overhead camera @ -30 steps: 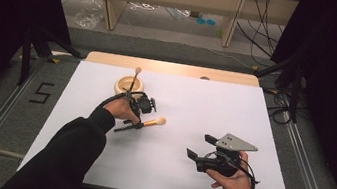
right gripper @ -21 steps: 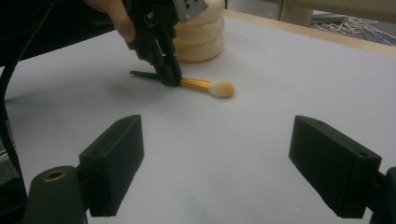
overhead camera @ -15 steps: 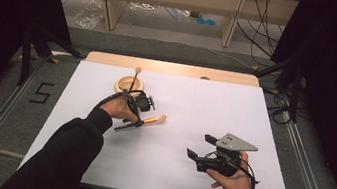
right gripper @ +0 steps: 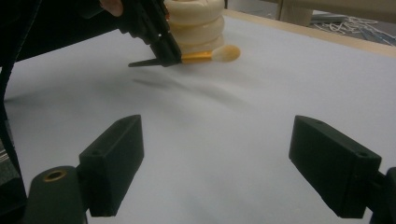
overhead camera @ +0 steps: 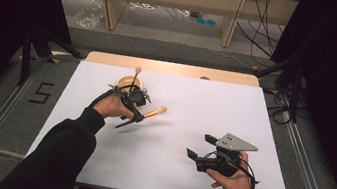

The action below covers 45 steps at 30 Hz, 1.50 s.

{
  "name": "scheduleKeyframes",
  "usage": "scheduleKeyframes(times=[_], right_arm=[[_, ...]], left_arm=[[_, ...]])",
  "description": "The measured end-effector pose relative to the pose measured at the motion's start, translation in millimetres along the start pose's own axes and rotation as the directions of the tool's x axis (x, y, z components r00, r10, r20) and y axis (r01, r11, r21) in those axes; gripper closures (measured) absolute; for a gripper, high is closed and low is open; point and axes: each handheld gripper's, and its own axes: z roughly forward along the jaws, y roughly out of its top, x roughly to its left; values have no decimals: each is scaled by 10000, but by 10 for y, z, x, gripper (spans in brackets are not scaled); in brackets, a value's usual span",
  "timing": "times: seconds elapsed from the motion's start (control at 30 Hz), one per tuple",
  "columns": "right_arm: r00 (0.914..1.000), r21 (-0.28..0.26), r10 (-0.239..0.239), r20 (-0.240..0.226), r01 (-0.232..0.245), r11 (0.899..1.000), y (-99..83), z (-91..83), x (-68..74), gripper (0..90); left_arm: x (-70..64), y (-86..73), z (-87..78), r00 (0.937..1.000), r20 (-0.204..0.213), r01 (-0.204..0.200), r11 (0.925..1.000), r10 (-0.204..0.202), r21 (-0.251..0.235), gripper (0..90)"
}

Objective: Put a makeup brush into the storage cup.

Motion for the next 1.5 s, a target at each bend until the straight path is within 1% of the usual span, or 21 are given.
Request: scheduleKeyframes(times=[0.07, 0.1, 0.2, 0.27, 0.37, 0.53, 0.57, 0.6, 0.63, 0.67, 0.7, 0.73, 0.77, 0.8, 0.83, 0.87, 1.0, 1.03, 1.1, 1.33, 1.5], right_arm=[[10000, 12, -5, 0, 5, 10000, -1, 2, -1, 187], [10000, 16, -1, 2, 1, 10000, -1, 1, 0, 187], [10000, 28, 2, -1, -2, 10000, -1, 3, 0, 188], [10000, 24, -6, 2, 6, 10000, -1, 3, -1, 187], [10000, 25, -20, 16, 20, 10000, -1, 3, -1, 187], [10000, 92, 95, -11, -95, 9999, 1, -2, 3, 188], [10000, 70, -51, 36, 51, 10000, -3, 4, -4, 188], [10000, 103, 82, -9, -82, 9999, 1, -1, 5, 188], [10000, 62, -23, 11, 23, 10000, -1, 2, 0, 188], [10000, 62, -7, 12, 7, 10000, 0, 2, -1, 188], [10000, 81, 30, 27, -31, 10000, 0, 1, -1, 188], [10000, 70, -56, 44, 56, 10000, -3, 4, -6, 188], [10000, 74, -17, 22, 17, 10000, -3, 1, -3, 188], [10000, 70, 87, -10, -87, 9999, 0, -2, 4, 188], [10000, 61, 83, -11, -83, 9999, 1, -1, 3, 188], [10000, 54, 27, 24, -27, 10000, 0, 3, -2, 188], [10000, 7, -34, 21, 34, 10000, -1, 3, -4, 188], [10000, 41, 72, 2, -72, 10000, 2, 0, 1, 188], [10000, 49, -46, 60, 46, 10000, -3, 3, -8, 187], [10000, 62, 29, 11, -29, 10000, -1, 3, 3, 188], [10000, 83, 60, 14, -60, 9999, 0, 1, 3, 188]], left_arm=[[1, -14, -38, 9999, 9, 102, 9996, -102, -273, 782], [-15, -22, -42, 9991, 45, 416, 9971, -414, -641, 782], [5, -38, -104, 9992, 7, 405, 9940, -407, -1015, 782], [12, -49, -147, 9987, 27, 515, 9894, -516, -1359, 783], [10, -63, -209, 9961, 122, 881, 9759, -874, -1995, 783], [44, -90, -324, 9955, 122, 940, 9643, -939, -2474, 783], [20, -92, -316, 9897, 329, 1427, 9449, -1392, -2946, 783], [41, -101, -345, 9921, 311, 1256, 9489, -1219, -2894, 782], [43, -107, -358, 9912, 301, 1319, 9437, -1288, -3033, 783], [67, -120, -391, 9945, 217, 1039, 9534, -1020, -2832, 782], [74, -128, -406, 9943, 234, 1064, 9501, -1041, -2931, 782], [70, -135, -414, 9923, 279, 1234, 9407, -1208, -3160, 783], [78, -146, -436, 9929, 279, 1185, 9411, -1156, -3166, 782], [81, -151, -452, 9929, 264, 1184, 9360, -1162, -3316, 783], [73, -156, -457, 9902, 362, 1389, 9238, -1349, -3567, 783], [72, -161, -475, 9895, 380, 1433, 9172, -1392, -3717, 783], [53, -165, -512, 9793, 525, 1980, 8721, -1954, -4474, 783], [61, -173, -532, 9791, 499, 1981, 8689, -1972, -4536, 783], [55, -179, -550, 9737, 661, 2225, 8460, -2182, -4846, 783], [63, -203, -642, 9715, 654, 2263, 8087, -2279, -5429, 783], [112, -240, -697, 9619, 867, 2596, 7667, -2593, -5873, 783]])
